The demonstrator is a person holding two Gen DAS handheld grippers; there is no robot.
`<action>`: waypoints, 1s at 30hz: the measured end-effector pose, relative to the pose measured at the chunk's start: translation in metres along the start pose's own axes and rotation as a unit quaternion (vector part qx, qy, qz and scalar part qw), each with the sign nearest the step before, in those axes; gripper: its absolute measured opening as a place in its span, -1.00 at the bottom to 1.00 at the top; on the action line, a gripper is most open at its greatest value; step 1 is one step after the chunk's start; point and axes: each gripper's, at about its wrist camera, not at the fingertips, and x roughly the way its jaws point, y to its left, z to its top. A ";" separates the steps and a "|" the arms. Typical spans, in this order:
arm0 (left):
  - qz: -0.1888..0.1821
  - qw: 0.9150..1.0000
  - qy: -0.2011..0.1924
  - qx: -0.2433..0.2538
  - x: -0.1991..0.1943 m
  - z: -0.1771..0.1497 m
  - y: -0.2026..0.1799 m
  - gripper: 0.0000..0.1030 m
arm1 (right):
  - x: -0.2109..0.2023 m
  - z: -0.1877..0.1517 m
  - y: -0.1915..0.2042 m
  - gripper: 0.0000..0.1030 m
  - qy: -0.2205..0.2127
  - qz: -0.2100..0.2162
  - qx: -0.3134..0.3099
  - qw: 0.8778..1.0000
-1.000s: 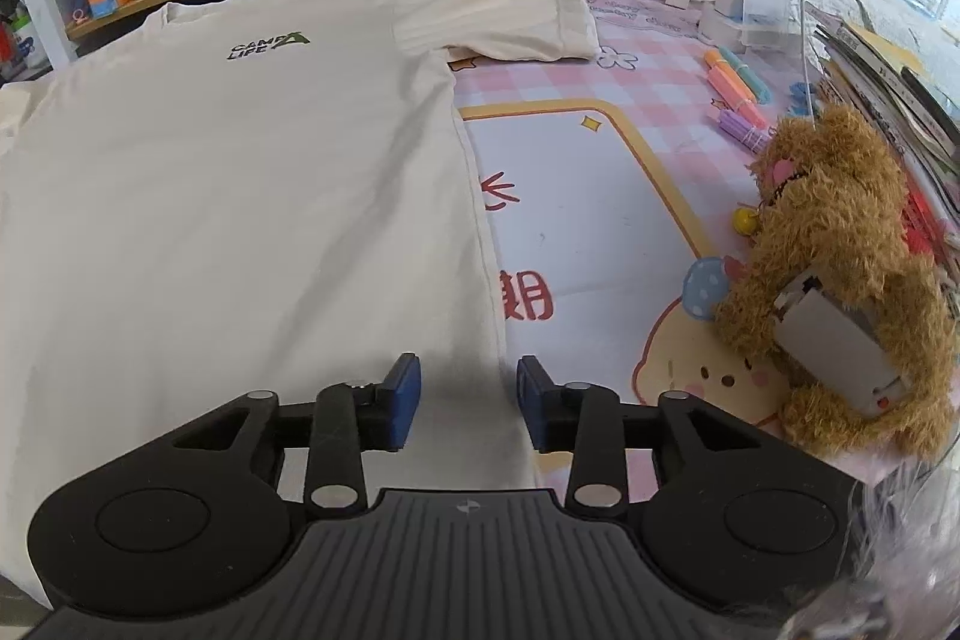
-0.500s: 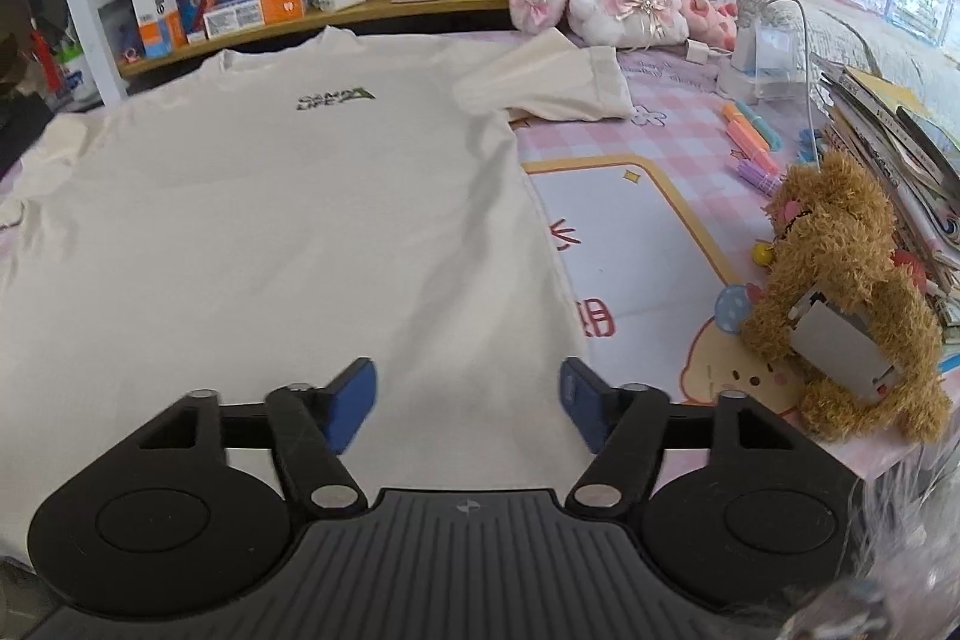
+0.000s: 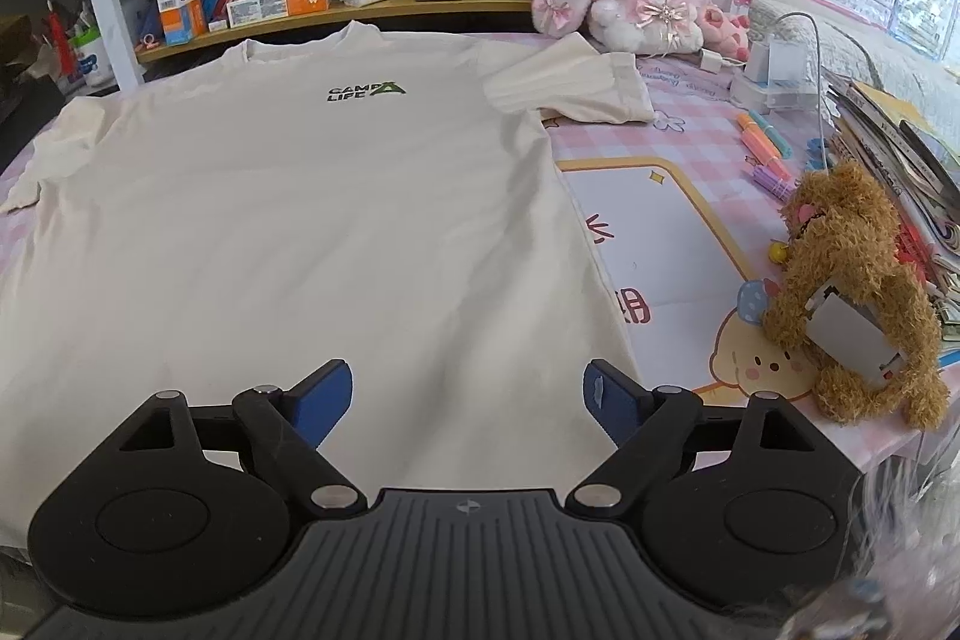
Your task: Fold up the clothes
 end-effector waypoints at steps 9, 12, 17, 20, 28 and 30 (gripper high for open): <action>-0.005 1.000 0.012 0.002 0.014 0.003 -0.009 0.78 | 0.007 0.005 -0.007 0.64 0.007 -0.003 0.003 1.000; -0.003 1.000 0.015 0.004 0.019 0.007 -0.013 0.79 | 0.013 0.008 -0.011 0.64 0.009 -0.002 0.006 1.000; -0.001 1.000 0.019 0.006 0.029 0.014 -0.022 0.79 | 0.025 0.017 -0.020 0.64 0.013 0.003 0.012 1.000; -0.002 1.000 0.022 0.008 0.037 0.020 -0.031 0.79 | 0.035 0.024 -0.028 0.64 0.017 0.007 0.018 1.000; -0.009 0.999 0.044 -0.011 0.068 0.035 -0.058 0.79 | 0.070 0.060 -0.057 0.60 0.031 0.029 0.033 0.999; -0.009 0.999 0.047 -0.017 0.076 0.039 -0.067 0.79 | 0.079 0.072 -0.066 0.60 0.031 0.036 0.038 0.998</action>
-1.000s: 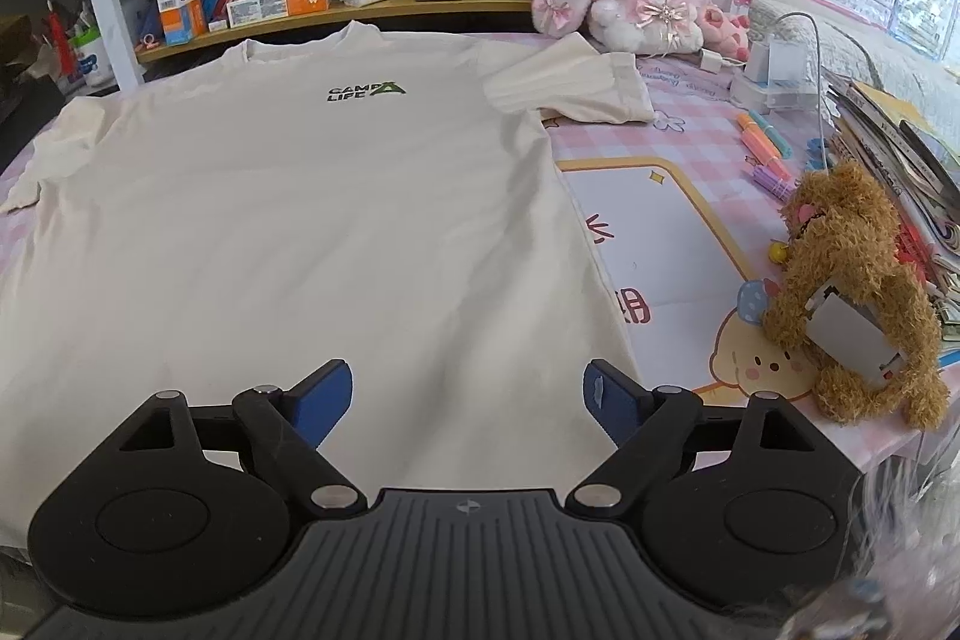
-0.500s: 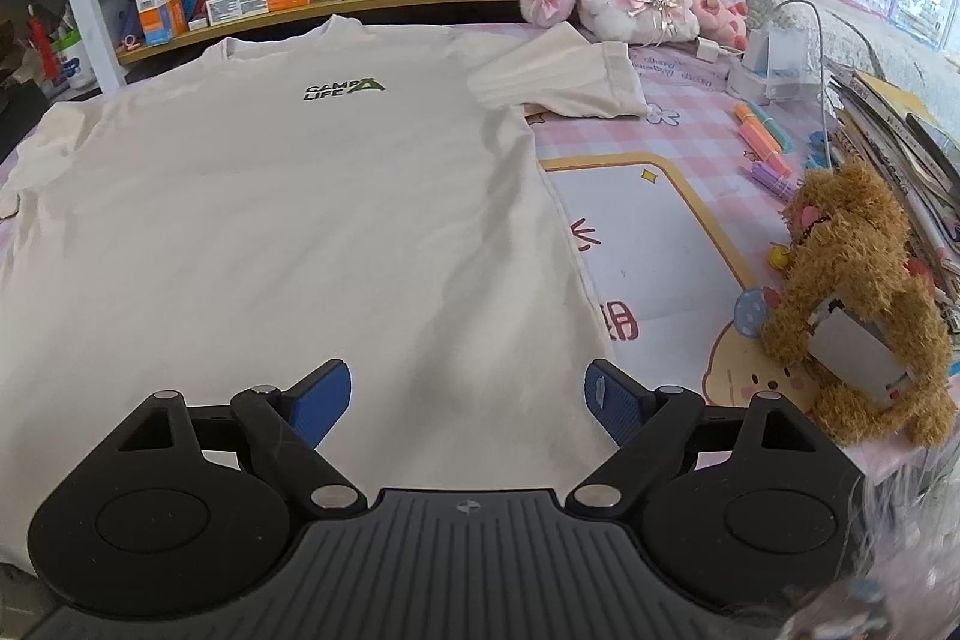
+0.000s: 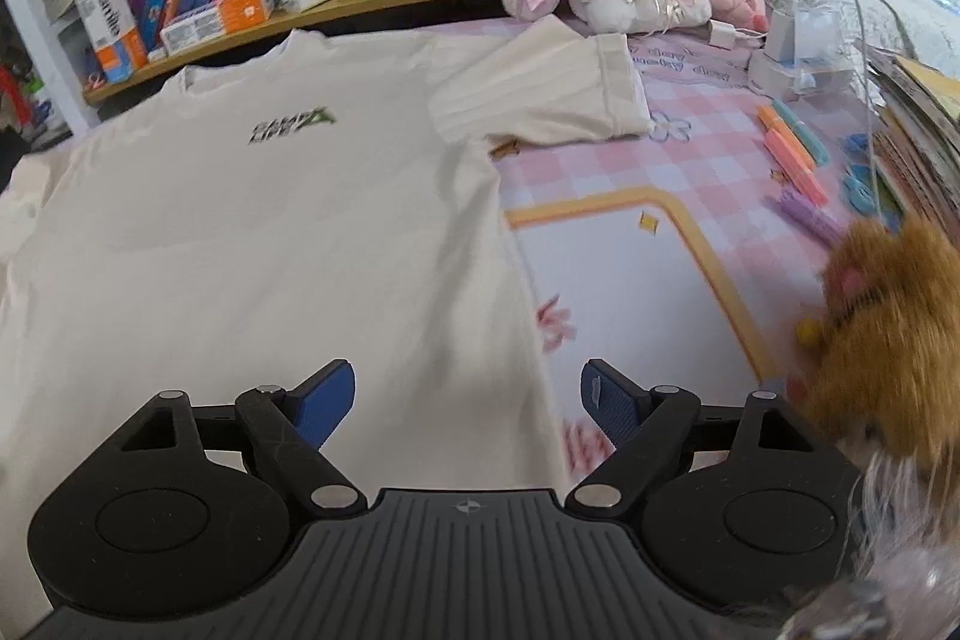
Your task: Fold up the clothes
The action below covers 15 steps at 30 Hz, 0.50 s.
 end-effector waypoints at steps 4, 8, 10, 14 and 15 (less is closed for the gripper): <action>0.003 1.000 0.003 0.004 0.013 0.008 -0.021 0.79 | 0.016 0.025 -0.017 0.57 0.000 0.005 0.005 1.000; 0.017 1.000 -0.002 0.022 0.020 0.011 -0.043 0.79 | 0.033 0.050 -0.034 0.45 -0.003 0.009 0.009 1.000; 0.020 0.999 -0.002 0.034 0.021 0.010 -0.052 0.79 | 0.041 0.062 -0.043 0.43 -0.006 0.010 0.013 1.000; 0.030 0.998 0.012 0.051 0.026 0.008 -0.064 0.79 | 0.060 0.086 -0.064 0.34 -0.013 0.011 0.043 0.999; 0.033 0.998 0.016 0.052 0.028 0.008 -0.066 0.79 | 0.064 0.092 -0.070 0.33 -0.013 0.012 0.051 0.999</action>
